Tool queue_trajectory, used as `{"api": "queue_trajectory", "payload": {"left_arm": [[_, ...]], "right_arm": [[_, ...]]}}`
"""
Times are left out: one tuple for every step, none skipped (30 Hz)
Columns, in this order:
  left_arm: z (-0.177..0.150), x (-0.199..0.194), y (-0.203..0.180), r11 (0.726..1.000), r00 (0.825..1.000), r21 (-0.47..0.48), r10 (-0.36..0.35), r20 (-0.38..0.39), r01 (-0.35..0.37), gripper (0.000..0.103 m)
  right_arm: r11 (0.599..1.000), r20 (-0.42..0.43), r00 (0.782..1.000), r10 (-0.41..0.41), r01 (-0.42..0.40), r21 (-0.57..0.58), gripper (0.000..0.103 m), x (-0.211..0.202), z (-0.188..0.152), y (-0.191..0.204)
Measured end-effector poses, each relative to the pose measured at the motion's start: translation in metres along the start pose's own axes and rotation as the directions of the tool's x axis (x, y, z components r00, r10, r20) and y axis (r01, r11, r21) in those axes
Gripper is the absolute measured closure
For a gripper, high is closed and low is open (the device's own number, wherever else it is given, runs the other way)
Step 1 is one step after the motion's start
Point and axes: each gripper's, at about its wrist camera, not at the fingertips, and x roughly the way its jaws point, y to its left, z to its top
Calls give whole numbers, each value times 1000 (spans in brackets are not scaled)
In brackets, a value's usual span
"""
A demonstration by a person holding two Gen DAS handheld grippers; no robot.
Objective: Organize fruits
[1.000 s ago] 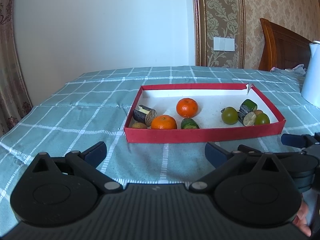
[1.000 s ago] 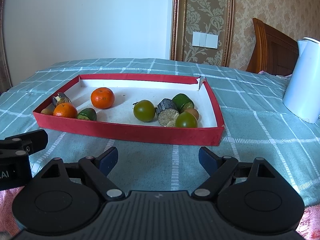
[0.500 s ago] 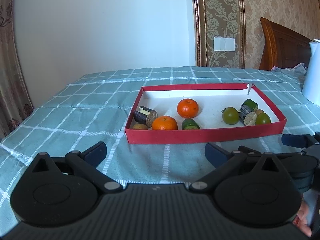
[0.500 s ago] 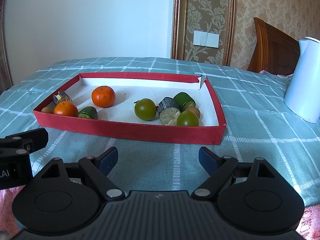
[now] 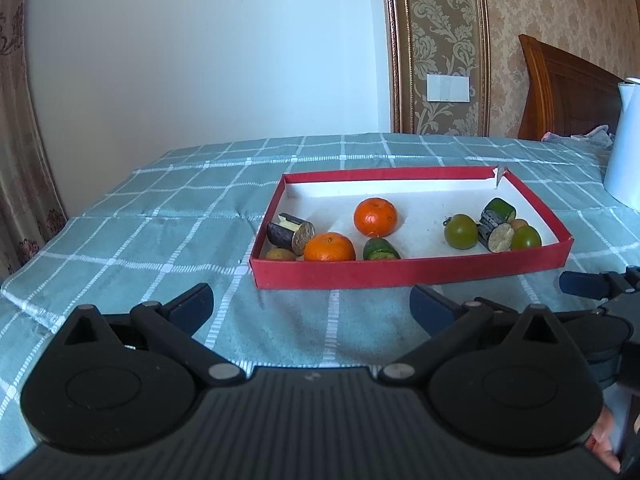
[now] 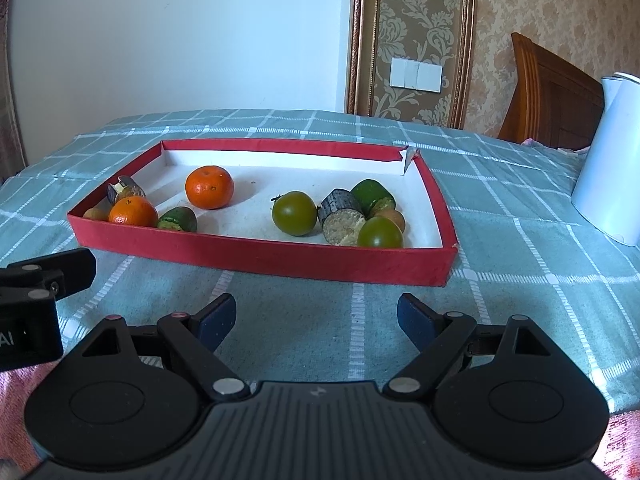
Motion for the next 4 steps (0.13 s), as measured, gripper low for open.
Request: {"api": "queue_trajectory", "payload": {"left_arm": [[0,0,0,1000,1000,1,0,8,0,0],[0,-1,-1,1000,1000,3,-2,16,2,0],[0,-3,-1,1000,1000,7,-9,23,9,0],[0,-4,-2,1000,999,10,-11,30,11,0]], "right_arm": [[1000,1,1000,0,0,-1,15,0,0,0],[1000,2,1000,-1,1,-3,15,0,0,0],[1000,2,1000,-1,1,-4,15,1,-1,0],[1000,2,1000,-3,3,-5,15,1,-1,0]]}}
